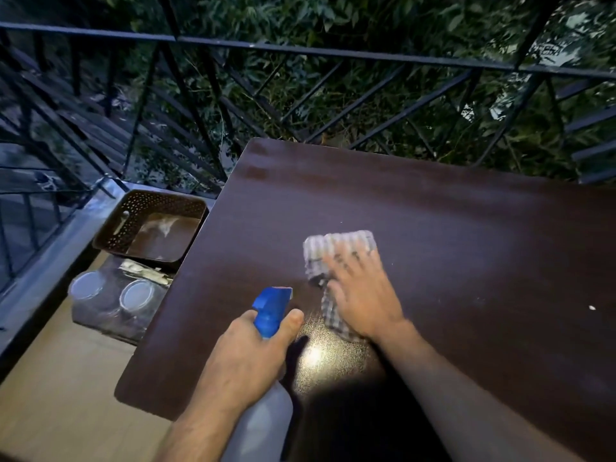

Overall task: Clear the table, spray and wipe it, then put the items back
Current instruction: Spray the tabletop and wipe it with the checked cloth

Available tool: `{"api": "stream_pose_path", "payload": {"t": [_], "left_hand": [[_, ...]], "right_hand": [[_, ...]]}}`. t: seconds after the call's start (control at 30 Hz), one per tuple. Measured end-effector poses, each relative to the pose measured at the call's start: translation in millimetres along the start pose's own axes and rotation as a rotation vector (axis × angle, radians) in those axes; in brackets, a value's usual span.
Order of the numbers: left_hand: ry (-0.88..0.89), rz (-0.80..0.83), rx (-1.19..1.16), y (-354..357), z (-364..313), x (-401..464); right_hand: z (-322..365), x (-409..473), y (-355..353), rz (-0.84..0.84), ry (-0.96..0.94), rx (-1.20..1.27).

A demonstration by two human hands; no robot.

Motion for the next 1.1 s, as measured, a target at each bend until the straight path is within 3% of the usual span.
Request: {"api": "stream_pose_path", "payload": {"t": [0.17, 0.37, 0.47, 0.63, 0.77, 0.83, 1.0, 1.1], "left_hand": [[0.012, -0.013, -0.018, 1, -5, 1], [0.014, -0.021, -0.019, 6, -1, -2], [-0.025, -0.009, 0.002, 5, 14, -9], [-0.076, -0.034, 0.057, 5, 47, -34], [-0.097, 0.007, 0.037, 6, 68, -47], [-0.082, 0.012, 0.010, 4, 72, -49], [-0.050, -0.038, -0.044, -3, 61, -43], [-0.036, -0.070, -0.037, -6, 52, -38]], "right_hand": [[73, -89, 29, 0.019, -0.346, 0.051], [78, -120, 41, 0.021, -0.500, 0.055], [38, -79, 24, -0.029, -0.371, -0.028], [-47, -6, 5, -0.030, 0.117, 0.062], [-43, -1, 3, -0.004, 0.149, 0.030], [-20, -19, 7, 0.031, 0.055, -0.007], [75, -97, 38, 0.118, -0.401, -0.008], [96, -131, 47, 0.124, -0.489, 0.031]]}}
Point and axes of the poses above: each hand's wrist, its own x-axis towards the middle knuckle, its own y-axis out of the palm, z = x × y, the point moved 3 cm from there along x, towards the middle knuckle, and after that the axes turned 6 degrees about z, right-handed, at the moved point
